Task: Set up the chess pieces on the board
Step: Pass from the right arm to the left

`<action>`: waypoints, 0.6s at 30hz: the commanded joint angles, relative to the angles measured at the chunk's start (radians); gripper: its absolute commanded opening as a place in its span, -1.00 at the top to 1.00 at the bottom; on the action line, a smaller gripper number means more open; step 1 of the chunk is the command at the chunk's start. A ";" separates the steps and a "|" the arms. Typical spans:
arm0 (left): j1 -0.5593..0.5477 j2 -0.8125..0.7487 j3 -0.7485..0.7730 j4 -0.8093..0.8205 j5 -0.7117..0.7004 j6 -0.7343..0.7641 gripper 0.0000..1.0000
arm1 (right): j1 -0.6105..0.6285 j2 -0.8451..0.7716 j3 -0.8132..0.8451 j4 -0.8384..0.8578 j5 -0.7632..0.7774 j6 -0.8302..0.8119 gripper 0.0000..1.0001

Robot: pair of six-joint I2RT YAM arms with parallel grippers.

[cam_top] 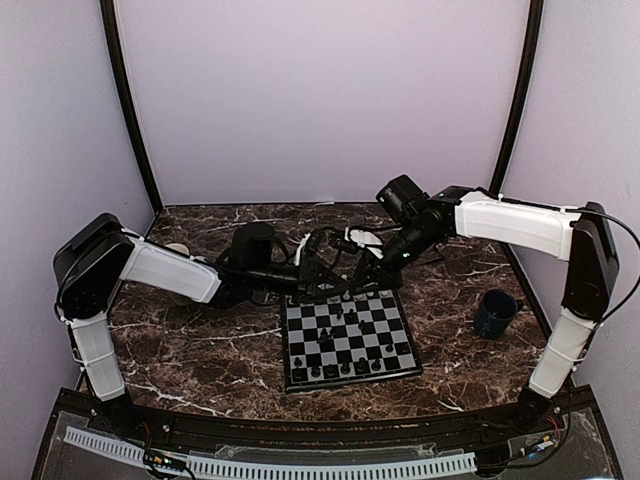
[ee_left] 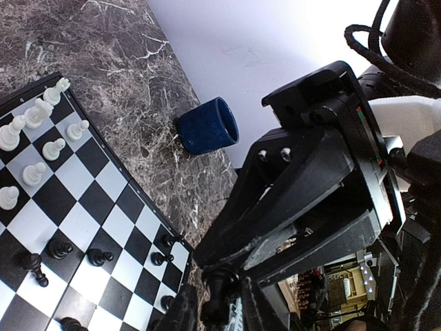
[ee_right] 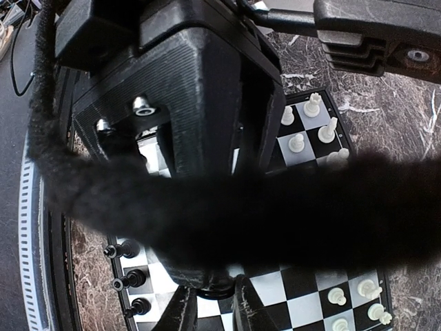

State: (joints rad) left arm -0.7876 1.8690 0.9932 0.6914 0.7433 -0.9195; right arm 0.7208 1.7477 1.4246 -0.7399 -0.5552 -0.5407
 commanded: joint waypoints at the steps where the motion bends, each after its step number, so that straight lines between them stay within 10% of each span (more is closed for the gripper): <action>1: 0.001 -0.004 -0.018 0.063 0.022 -0.010 0.58 | 0.002 0.003 -0.003 0.017 -0.023 -0.001 0.64; 11: 0.001 -0.009 -0.015 0.054 0.016 0.025 0.88 | 0.003 -0.014 -0.012 0.011 -0.008 -0.002 0.56; 18: -0.011 -0.037 0.072 -0.238 -0.046 0.267 0.92 | -0.070 -0.131 -0.098 -0.001 -0.020 -0.005 0.23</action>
State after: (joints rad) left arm -0.7887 1.8709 0.9962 0.6418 0.7376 -0.8364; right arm 0.7074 1.7161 1.3731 -0.7376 -0.5495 -0.5423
